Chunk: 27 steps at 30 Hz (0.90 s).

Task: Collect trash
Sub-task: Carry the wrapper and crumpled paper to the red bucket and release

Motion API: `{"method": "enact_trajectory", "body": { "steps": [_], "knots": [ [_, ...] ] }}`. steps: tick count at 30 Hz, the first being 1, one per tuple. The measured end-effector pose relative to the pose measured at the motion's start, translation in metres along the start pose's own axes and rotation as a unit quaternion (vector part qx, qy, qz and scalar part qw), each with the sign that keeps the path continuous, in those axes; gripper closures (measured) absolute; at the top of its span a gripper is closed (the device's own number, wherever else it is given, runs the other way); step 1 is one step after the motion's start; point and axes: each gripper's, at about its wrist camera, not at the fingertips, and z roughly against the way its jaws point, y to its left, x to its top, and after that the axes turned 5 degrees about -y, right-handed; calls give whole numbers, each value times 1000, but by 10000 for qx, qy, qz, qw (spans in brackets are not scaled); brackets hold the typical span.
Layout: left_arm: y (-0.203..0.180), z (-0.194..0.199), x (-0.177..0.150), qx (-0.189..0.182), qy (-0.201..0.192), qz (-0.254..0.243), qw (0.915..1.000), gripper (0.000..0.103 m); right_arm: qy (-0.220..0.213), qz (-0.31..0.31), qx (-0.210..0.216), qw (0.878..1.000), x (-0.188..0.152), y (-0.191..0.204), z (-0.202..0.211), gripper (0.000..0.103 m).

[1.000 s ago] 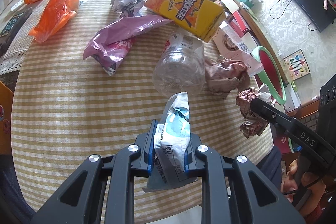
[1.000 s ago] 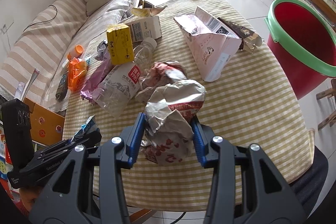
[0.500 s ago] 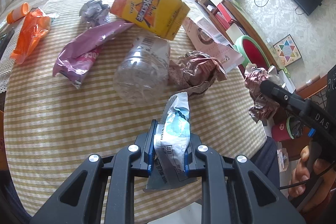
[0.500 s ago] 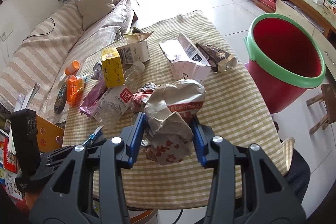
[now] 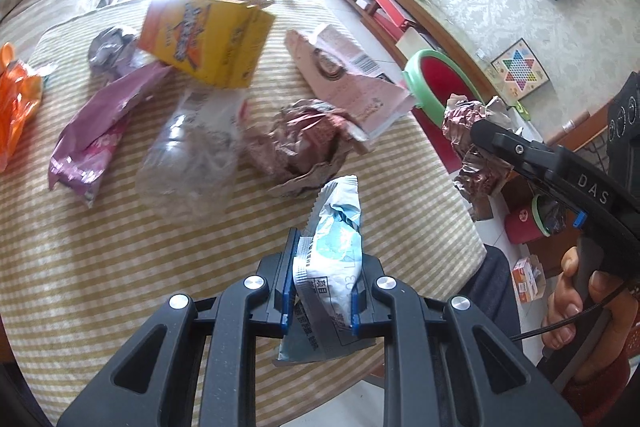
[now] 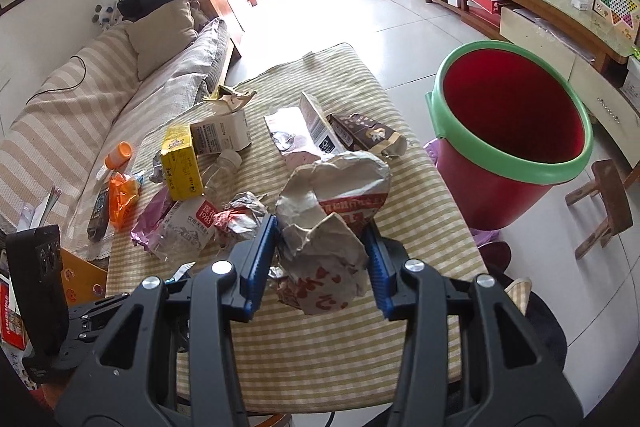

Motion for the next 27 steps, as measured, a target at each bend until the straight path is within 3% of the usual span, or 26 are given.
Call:
{"method": "enact_trajectory", "body": {
  "steps": [11, 20, 27],
  "knots": [
    [-50, -21, 56, -623, -162, -665, 9957, 86, -640, -345, -641, 9953, 29, -64, 36, 61],
    [-125, -47, 114, -1119, -437, -1081, 9869, 86, -1208, -612, -1111, 9845, 57, -126, 69, 61],
    [-203, -89, 149, -1439, -373, -1575, 9763, 86, -1389, -920, -1273, 9778, 58, -161, 83, 61]
  ]
}}
